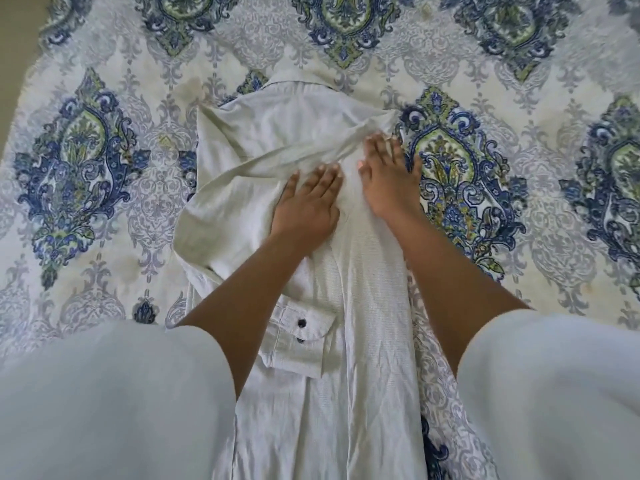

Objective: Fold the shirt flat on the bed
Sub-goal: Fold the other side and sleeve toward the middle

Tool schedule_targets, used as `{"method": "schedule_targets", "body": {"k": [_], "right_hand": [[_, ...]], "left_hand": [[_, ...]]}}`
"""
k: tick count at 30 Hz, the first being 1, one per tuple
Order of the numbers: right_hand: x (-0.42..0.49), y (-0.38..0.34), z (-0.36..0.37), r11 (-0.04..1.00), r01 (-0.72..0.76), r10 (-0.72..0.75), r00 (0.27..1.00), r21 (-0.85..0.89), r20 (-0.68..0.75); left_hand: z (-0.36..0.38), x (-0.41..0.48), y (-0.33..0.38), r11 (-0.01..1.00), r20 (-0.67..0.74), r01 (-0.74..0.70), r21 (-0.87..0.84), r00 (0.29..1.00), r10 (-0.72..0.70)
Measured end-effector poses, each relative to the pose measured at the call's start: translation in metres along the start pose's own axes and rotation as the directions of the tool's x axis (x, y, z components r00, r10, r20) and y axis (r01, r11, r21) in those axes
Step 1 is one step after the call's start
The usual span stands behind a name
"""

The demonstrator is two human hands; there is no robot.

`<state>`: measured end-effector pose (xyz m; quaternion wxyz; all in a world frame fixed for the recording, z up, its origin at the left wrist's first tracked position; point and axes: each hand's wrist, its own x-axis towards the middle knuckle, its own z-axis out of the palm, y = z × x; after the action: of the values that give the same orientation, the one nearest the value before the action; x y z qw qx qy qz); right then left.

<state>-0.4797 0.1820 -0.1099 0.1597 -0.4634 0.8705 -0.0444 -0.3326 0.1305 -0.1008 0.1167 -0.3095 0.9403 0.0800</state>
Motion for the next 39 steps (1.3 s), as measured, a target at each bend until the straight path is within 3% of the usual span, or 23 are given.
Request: {"method": "schedule_targets", "body": {"k": [3,5,7,12,16,19,21,23,25,27,29,31,33,35,37,39], "right_hand": [[-0.009,-0.015,-0.017,0.982,-0.056,0.074,0.993,0.183,-0.092],[-0.036,-0.031,-0.020,0.961,0.030,0.040,0.969,0.275,-0.245],[-0.071,-0.045,-0.017,0.918,0.142,-0.024,0.952,0.371,-0.306],[-0.145,-0.072,0.006,0.831,0.178,-0.121,0.983,0.527,-0.140],[-0.187,-0.088,0.019,0.955,0.099,-0.142,0.981,0.281,0.136],[-0.202,-0.099,0.015,0.980,0.072,-0.107,0.977,0.185,0.184],[-0.209,-0.106,0.003,0.951,0.003,-0.063,0.981,0.310,0.183],[-0.214,-0.107,-0.014,0.850,-0.105,-0.002,0.980,0.516,0.201],[-0.221,-0.103,-0.039,0.694,-0.180,0.030,0.975,0.697,0.222],[-0.229,-0.096,-0.064,0.460,-0.238,0.048,0.969,0.856,0.243],[-0.238,-0.089,-0.086,0.141,-0.290,0.082,0.956,0.946,0.281],[-0.247,-0.079,-0.101,-0.102,-0.312,0.091,0.943,0.945,0.321],[-0.260,-0.066,-0.111,-0.230,-0.325,0.039,0.939,0.917,0.342],[-0.275,-0.054,-0.119,-0.268,-0.337,-0.040,0.940,0.902,0.339],[-0.287,-0.045,-0.121,-0.175,-0.344,-0.076,0.939,0.923,0.335],[-0.291,-0.040,-0.118,0.011,-0.302,-0.043,0.952,0.953,0.302]], "left_hand": [[-0.016,-0.008,0.000,0.985,-0.058,0.019,-0.170,0.998,-0.029],[-0.022,-0.040,-0.007,0.953,-0.313,0.034,-0.301,0.940,-0.133],[-0.014,-0.081,-0.016,0.935,-0.501,0.012,-0.353,0.842,-0.200],[0.013,-0.162,-0.035,0.948,-0.535,0.044,-0.314,0.817,-0.215],[0.021,-0.203,-0.036,0.856,-0.488,0.153,-0.494,0.766,-0.418],[0.019,-0.226,-0.026,0.689,-0.347,0.200,-0.696,0.747,-0.567],[0.010,-0.234,-0.016,0.533,-0.212,0.252,-0.808,0.719,-0.662],[-0.001,-0.236,-0.009,0.368,-0.023,0.360,-0.857,0.687,-0.726],[-0.015,-0.237,-0.004,0.161,0.193,0.439,-0.884,0.655,-0.730],[-0.029,-0.237,0.002,-0.147,0.467,0.491,-0.859,0.635,-0.615],[-0.045,-0.239,0.011,-0.461,0.685,0.519,-0.720,0.639,-0.350],[-0.049,-0.235,0.020,-0.665,0.693,0.476,-0.575,0.716,-0.087],[-0.053,-0.225,0.029,-0.758,0.607,0.398,-0.517,0.795,0.004],[-0.060,-0.210,0.034,-0.809,0.560,0.299,-0.506,0.827,-0.044],[-0.071,-0.198,0.037,-0.821,0.553,0.230,-0.522,0.824,-0.121],[-0.080,-0.192,0.038,-0.713,0.579,0.288,-0.639,0.790,-0.199]]}}
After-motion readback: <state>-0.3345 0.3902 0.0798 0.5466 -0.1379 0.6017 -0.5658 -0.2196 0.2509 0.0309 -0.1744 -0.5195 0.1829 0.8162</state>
